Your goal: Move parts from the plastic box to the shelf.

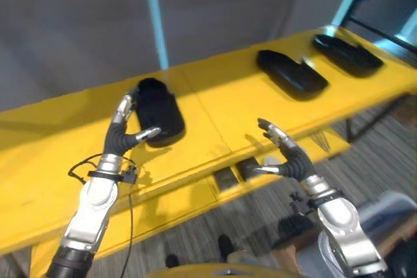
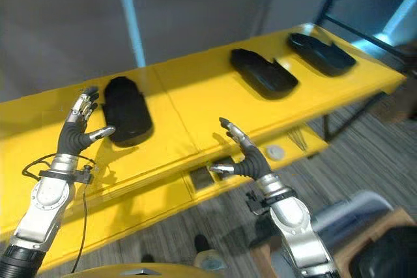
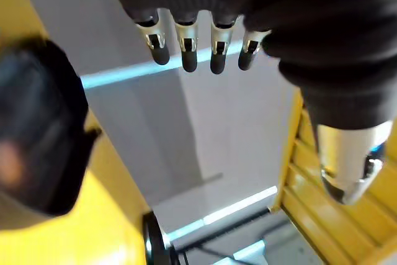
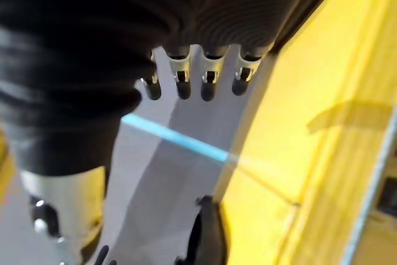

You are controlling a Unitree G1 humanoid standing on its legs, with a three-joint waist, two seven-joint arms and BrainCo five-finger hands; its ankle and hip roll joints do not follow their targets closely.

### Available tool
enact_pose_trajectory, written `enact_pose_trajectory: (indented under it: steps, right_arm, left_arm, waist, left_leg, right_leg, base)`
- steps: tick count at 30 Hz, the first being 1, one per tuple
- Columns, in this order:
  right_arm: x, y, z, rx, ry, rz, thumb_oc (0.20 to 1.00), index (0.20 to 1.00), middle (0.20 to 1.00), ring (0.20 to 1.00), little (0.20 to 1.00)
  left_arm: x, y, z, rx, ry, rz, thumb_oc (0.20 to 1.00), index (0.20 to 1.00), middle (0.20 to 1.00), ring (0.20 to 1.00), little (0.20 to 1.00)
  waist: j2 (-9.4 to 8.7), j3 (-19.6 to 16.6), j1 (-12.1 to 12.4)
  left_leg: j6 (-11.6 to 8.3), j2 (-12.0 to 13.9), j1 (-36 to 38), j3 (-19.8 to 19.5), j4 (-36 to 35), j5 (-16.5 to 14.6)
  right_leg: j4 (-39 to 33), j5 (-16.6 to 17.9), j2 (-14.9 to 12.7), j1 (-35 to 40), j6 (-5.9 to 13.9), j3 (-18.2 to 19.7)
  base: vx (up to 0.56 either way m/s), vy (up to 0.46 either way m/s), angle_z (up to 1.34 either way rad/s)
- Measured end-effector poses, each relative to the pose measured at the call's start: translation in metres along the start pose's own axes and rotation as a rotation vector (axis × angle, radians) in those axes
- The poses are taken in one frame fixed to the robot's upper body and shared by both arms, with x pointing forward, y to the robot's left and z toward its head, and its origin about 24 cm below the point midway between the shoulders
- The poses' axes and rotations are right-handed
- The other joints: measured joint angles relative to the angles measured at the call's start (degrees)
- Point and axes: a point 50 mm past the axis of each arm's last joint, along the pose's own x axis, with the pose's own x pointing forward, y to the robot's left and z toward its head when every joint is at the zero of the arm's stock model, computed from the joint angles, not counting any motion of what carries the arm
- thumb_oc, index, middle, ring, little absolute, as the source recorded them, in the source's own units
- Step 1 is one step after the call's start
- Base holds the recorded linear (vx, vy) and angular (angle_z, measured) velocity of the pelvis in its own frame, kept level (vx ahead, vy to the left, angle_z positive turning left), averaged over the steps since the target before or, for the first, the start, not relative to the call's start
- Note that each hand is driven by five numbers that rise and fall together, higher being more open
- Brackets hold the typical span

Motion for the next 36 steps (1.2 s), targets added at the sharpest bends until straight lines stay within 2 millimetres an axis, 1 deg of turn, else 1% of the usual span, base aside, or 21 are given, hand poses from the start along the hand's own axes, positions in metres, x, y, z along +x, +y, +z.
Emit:
enact_pose_trajectory:
  steps: [2, 5, 6, 7, 9, 12, 13, 14, 19, 21, 22, 23, 24, 25, 26, 27, 28, 29, 30, 33, 36]
  right_arm:
    - [0.010, 0.001, 0.002, -0.001, -0.030, -0.011, 1.000, 1.000, 1.000, 1.000, 1.000]
    - [0.012, 0.003, 0.003, -0.012, -0.038, -0.019, 1.000, 1.000, 1.000, 1.000, 1.000]
    - [0.014, 0.002, 0.005, -0.032, -0.047, -0.017, 1.000, 1.000, 1.000, 1.000, 1.000]
    - [0.014, 0.002, 0.005, -0.035, -0.046, -0.016, 1.000, 1.000, 1.000, 1.000, 1.000]
    - [0.013, 0.003, 0.005, -0.033, -0.044, -0.011, 1.000, 1.000, 1.000, 1.000, 1.000]
    - [0.012, 0.004, 0.004, -0.031, -0.041, -0.003, 1.000, 1.000, 1.000, 1.000, 1.000]
    - [0.005, 0.006, 0.000, -0.030, -0.011, 0.007, 1.000, 1.000, 1.000, 1.000, 1.000]
    - [0.000, 0.006, -0.004, -0.031, 0.018, 0.011, 1.000, 1.000, 1.000, 1.000, 1.000]
    - [-0.001, 0.001, -0.008, -0.061, 0.041, 0.034, 1.000, 1.000, 1.000, 1.000, 1.000]
    - [0.009, -0.012, 0.000, -0.109, 0.000, 0.033, 1.000, 1.000, 1.000, 1.000, 1.000]
    - [0.017, -0.013, 0.005, -0.111, -0.035, 0.031, 1.000, 1.000, 1.000, 1.000, 1.000]
    - [0.028, -0.012, 0.009, -0.107, -0.074, 0.042, 1.000, 1.000, 1.000, 1.000, 1.000]
    - [0.028, -0.012, 0.009, -0.107, -0.074, 0.042, 1.000, 1.000, 1.000, 1.000, 1.000]
    - [0.038, -0.009, 0.016, -0.108, -0.119, 0.058, 1.000, 1.000, 1.000, 1.000, 1.000]
    - [0.042, -0.007, 0.020, -0.086, -0.143, 0.060, 1.000, 1.000, 1.000, 1.000, 1.000]
    - [0.042, -0.007, 0.020, -0.086, -0.143, 0.060, 1.000, 1.000, 1.000, 1.000, 1.000]
    - [0.043, 0.002, 0.020, -0.048, -0.147, 0.086, 1.000, 1.000, 1.000, 1.000, 1.000]
    - [0.043, 0.002, 0.020, -0.048, -0.147, 0.086, 1.000, 1.000, 1.000, 1.000, 1.000]
    - [0.042, 0.012, 0.018, -0.013, -0.145, 0.117, 1.000, 1.000, 1.000, 1.000, 1.000]
    - [0.030, 0.015, 0.008, 0.002, -0.088, 0.114, 1.000, 1.000, 1.000, 1.000, 1.000]
    - [0.023, 0.004, 0.002, -0.020, -0.047, 0.058, 1.000, 1.000, 1.000, 1.000, 1.000]
  left_arm:
    - [0.012, 0.000, 0.003, 0.015, -0.032, -0.013, 1.000, 1.000, 1.000, 1.000, 1.000]
    - [0.019, -0.001, -0.003, 0.022, -0.013, -0.033, 1.000, 1.000, 1.000, 1.000, 1.000]
    - [0.018, -0.001, -0.005, 0.022, -0.004, -0.034, 1.000, 1.000, 1.000, 1.000, 1.000]
    - [0.016, 0.000, -0.006, 0.023, 0.003, -0.029, 1.000, 1.000, 1.000, 1.000, 1.000]
    - [0.014, 0.000, -0.008, 0.023, 0.013, -0.027, 1.000, 1.000, 1.000, 1.000, 1.000]
    - [0.013, 0.000, -0.009, 0.022, 0.018, -0.028, 1.000, 1.000, 1.000, 1.000, 1.000]
    - [0.013, 0.000, -0.008, 0.022, 0.015, -0.025, 1.000, 1.000, 1.000, 1.000, 1.000]
    - [0.012, -0.001, -0.010, 0.014, 0.023, -0.021, 1.000, 1.000, 1.000, 1.000, 1.000]
    - [-0.007, -0.007, -0.022, -0.022, 0.099, -0.017, 1.000, 1.000, 1.000, 1.000, 1.000]
    - [-0.009, -0.007, -0.022, -0.028, 0.102, -0.006, 1.000, 1.000, 1.000, 1.000, 1.000]
    - [-0.009, -0.004, -0.021, -0.028, 0.097, 0.003, 1.000, 1.000, 1.000, 1.000, 1.000]
    - [-0.012, -0.003, -0.018, -0.035, 0.090, 0.017, 1.000, 1.000, 1.000, 1.000, 1.000]
    - [-0.012, -0.003, -0.018, -0.035, 0.090, 0.017, 1.000, 1.000, 1.000, 1.000, 1.000]
    - [-0.013, 0.000, -0.018, -0.030, 0.094, 0.027, 1.000, 1.000, 1.000, 1.000, 1.000]
    - [-0.013, 0.004, -0.017, -0.020, 0.088, 0.036, 1.000, 1.000, 1.000, 1.000, 1.000]
    - [-0.013, 0.004, -0.017, -0.020, 0.088, 0.036, 1.000, 1.000, 1.000, 1.000, 1.000]
    - [-0.016, 0.010, -0.012, -0.004, 0.074, 0.052, 1.000, 1.000, 1.000, 1.000, 1.000]
    - [-0.016, 0.010, -0.012, -0.004, 0.074, 0.052, 1.000, 1.000, 1.000, 1.000, 1.000]
    - [-0.015, 0.015, -0.009, 0.023, 0.060, 0.041, 1.000, 1.000, 1.000, 1.000, 1.000]
    - [-0.008, 0.010, -0.009, 0.015, 0.051, 0.022, 1.000, 1.000, 1.000, 1.000, 1.000]
    - [0.002, 0.006, -0.003, 0.008, 0.010, 0.002, 1.000, 1.000, 1.000, 1.000, 1.000]
  waist:
    - [-0.94, 1.12, -0.04]
    - [-0.48, 1.71, -0.92]
    - [0.05, 2.15, -0.49]
    - [1.65, 3.12, 0.07]
    - [3.01, 4.10, 1.92]
    - [3.09, 4.21, 2.03]
    - [2.36, 3.76, 2.55]
    - [1.86, 3.33, 3.24]
    - [3.68, 2.88, 3.86]
    - [3.17, 2.34, 4.84]
    - [1.47, 2.65, 6.68]
    - [-0.59, 3.20, 8.68]
    - [-0.59, 3.20, 8.68]
    - [-1.53, 3.69, 10.24]
    - [-1.21, 3.61, 9.84]
    - [-1.21, 3.61, 9.84]
    - [-1.34, 2.64, 9.81]
    - [-1.34, 2.64, 9.81]
    - [-1.09, 2.31, 9.48]
    - [-0.29, 2.35, 7.19]
    - [0.07, 2.51, 6.80]
  left_leg:
    - [1.54, 0.10, -0.40, 5.80, -0.06, -0.06]
    - [1.98, 0.33, -0.29, 11.07, -0.43, -0.24]
    - [1.43, 1.35, 0.12, 14.56, -0.43, -0.71]
    - [1.38, 3.01, 0.23, 16.19, -0.42, -0.69]
    - [0.97, 5.19, 0.52, 16.83, -0.43, -0.40]
    - [0.98, 6.69, 0.80, 16.69, -0.42, 0.39]
    - [-0.99, 9.04, 0.33, 16.04, -0.41, 2.86]
    - [-2.76, 10.85, -0.68, 14.68, -0.02, 5.92]
    - [-0.60, 15.15, -1.43, 11.77, 0.03, 14.67]
    - [-4.26, 18.81, -5.79, 3.75, 7.36, 20.52]
    - [-6.74, 18.35, -9.66, -4.12, 12.90, 19.60]
    - [-8.47, 11.24, -11.14, -17.92, 18.34, 7.22]
    - [-8.47, 11.24, -11.14, -17.92, 18.34, 7.22]
    - [-8.09, 3.44, -9.84, -26.32, 20.39, -1.38]
    - [-5.90, -1.07, -8.57, -28.11, 20.73, -6.43]
    - [-5.90, -1.07, -8.57, -28.11, 20.73, -6.43]
    - [-1.90, -8.55, -6.96, -33.81, 21.59, -9.79]
    - [-1.90, -8.55, -6.96, -33.81, 21.59, -9.79]
    - [-0.56, -14.23, -6.90, -38.22, 23.06, -10.49]
    - [1.38, -11.09, -2.57, -35.25, 14.12, -5.17]
    - [5.32, -9.97, -1.73, -32.29, 6.04, -1.39]
  right_leg:
    - [-0.47, 3.23, -0.36, -3.91, 7.01, 2.48]
    - [1.29, -0.47, -1.46, -5.72, 4.33, -5.94]
    - [2.59, -3.20, -3.81, -6.14, 0.02, -17.72]
    - [4.79, -5.61, -5.86, -6.10, -0.44, -25.36]
    - [9.11, -7.53, -8.14, -5.20, 0.15, -29.69]
    - [14.39, -9.55, -9.49, -3.98, 0.51, -29.30]
    - [24.56, -15.83, -8.85, -2.98, -0.07, -21.74]
    - [19.99, -19.15, -5.64, 0.41, -1.31, -19.47]
    - [14.09, -16.91, 0.06, 2.27, -4.63, -19.47]
    - [12.22, -14.87, 2.99, 1.57, -8.43, -17.90]
    - [13.10, -14.21, 3.31, 0.35, -9.70, -15.63]
    - [13.26, -13.13, 2.47, -0.90, -9.67, -11.32]
    - [13.26, -13.13, 2.47, -0.90, -9.67, -11.32]
    - [11.22, -11.57, 2.56, 0.08, -9.17, -7.97]
    - [8.87, -10.55, 3.82, 2.81, -9.40, -7.36]
    - [8.87, -10.55, 3.82, 2.81, -9.40, -7.36]
    - [7.98, -10.54, 6.22, 3.91, -9.25, -3.62]
    - [7.98, -10.54, 6.22, 3.91, -9.25, -3.62]
    - [8.24, -9.38, 8.05, 3.41, -9.81, -1.33]
    - [10.40, -9.66, 10.24, 1.80, -9.37, -1.02]
    - [15.90, -12.41, 10.45, -4.34, -5.70, 0.50]
  base:
    - [-0.14, 0.002, -1.87]
    - [-0.06, -0.029, -1.25]
    - [-0.05, -0.055, -1.14]
    - [-0.05, -0.055, -1.14]
    - [-0.07, -0.198, -0.81]
    - [-0.07, -0.206, -0.22]
    - [-0.06, -0.344, 0.18]
    - [-0.06, -0.344, 0.18]
    - [-0.01, -0.261, -0.23]
    - [-0.15, -0.294, -0.54]
    - [-0.09, -0.201, -1.20]
    - [-0.03, -0.066, -1.00]
    - [-0.02, -0.052, -1.36]
    - [-0.08, -0.036, -0.91]
    - [-0.08, -0.036, -0.91]
    - [-0.10, -0.011, -0.81]
    - [-0.03, 0.005, -0.62]
    - [-0.09, 0.044, -1.26]
    - [-0.17, 0.107, -0.78]
    - [-0.20, 0.111, -0.32]
    - [-0.10, 0.049, -0.52]
